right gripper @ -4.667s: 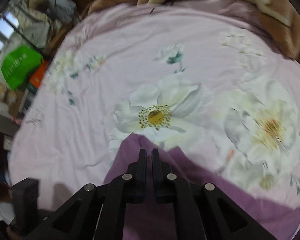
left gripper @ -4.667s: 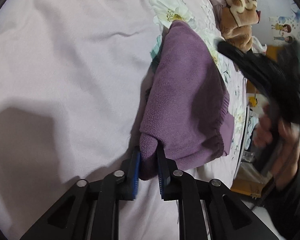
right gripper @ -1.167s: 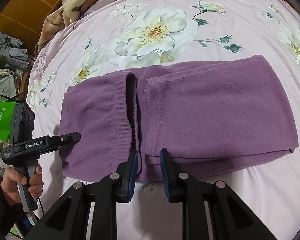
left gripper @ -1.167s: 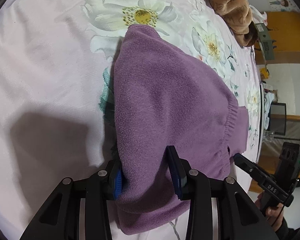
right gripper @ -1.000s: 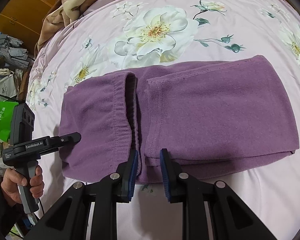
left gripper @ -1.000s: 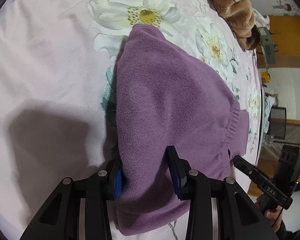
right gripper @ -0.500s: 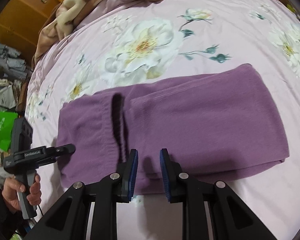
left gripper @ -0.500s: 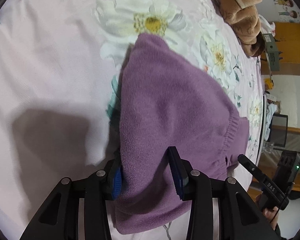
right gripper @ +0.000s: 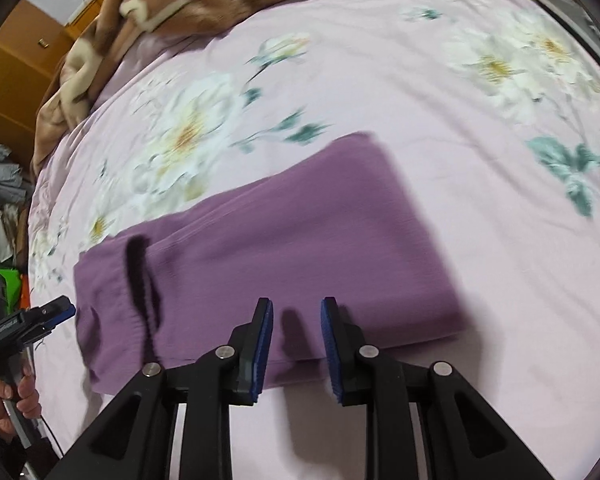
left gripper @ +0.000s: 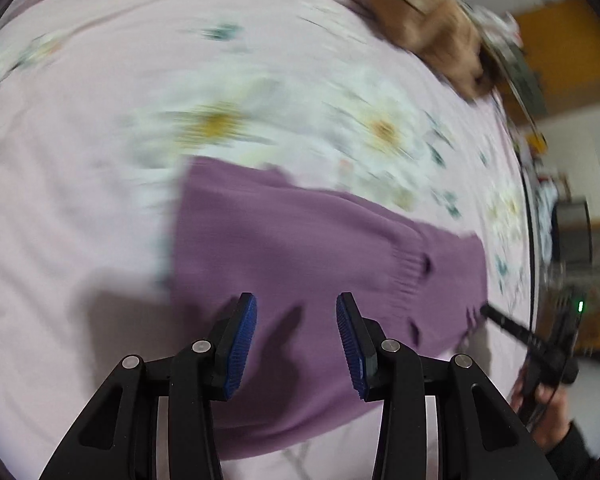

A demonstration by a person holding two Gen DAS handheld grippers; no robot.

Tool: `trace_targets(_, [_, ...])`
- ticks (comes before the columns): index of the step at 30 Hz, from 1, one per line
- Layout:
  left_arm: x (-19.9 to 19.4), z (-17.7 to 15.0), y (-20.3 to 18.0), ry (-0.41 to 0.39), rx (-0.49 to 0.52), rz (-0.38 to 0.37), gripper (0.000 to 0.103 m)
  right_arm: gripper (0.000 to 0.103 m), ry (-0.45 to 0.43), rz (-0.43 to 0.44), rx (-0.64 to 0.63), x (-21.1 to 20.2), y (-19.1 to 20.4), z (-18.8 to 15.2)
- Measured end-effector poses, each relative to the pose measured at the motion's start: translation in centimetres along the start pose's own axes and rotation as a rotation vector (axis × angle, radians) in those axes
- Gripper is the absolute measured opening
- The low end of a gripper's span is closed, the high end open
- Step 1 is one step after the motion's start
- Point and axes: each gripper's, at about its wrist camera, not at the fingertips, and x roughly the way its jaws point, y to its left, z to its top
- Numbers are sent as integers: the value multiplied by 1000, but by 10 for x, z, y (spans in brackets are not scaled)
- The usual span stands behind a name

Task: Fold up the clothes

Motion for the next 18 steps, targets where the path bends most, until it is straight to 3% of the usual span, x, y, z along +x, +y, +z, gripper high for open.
trace_targets(6, [66,-14,-55,108,55,-41,43,37,8,53,47,-3,-51,13])
trace_targets(9, [84,-22,-65,120,83,23,44,37,17,85,46,-3,-66,18])
trace_targets(15, [67,-13,-73,85,27,46,45,40,-47,170,27,-17,-74,26])
trace_targets(18, [62,-8,-89,61,41,41,45,41,-12,174,46,-6,-84,37])
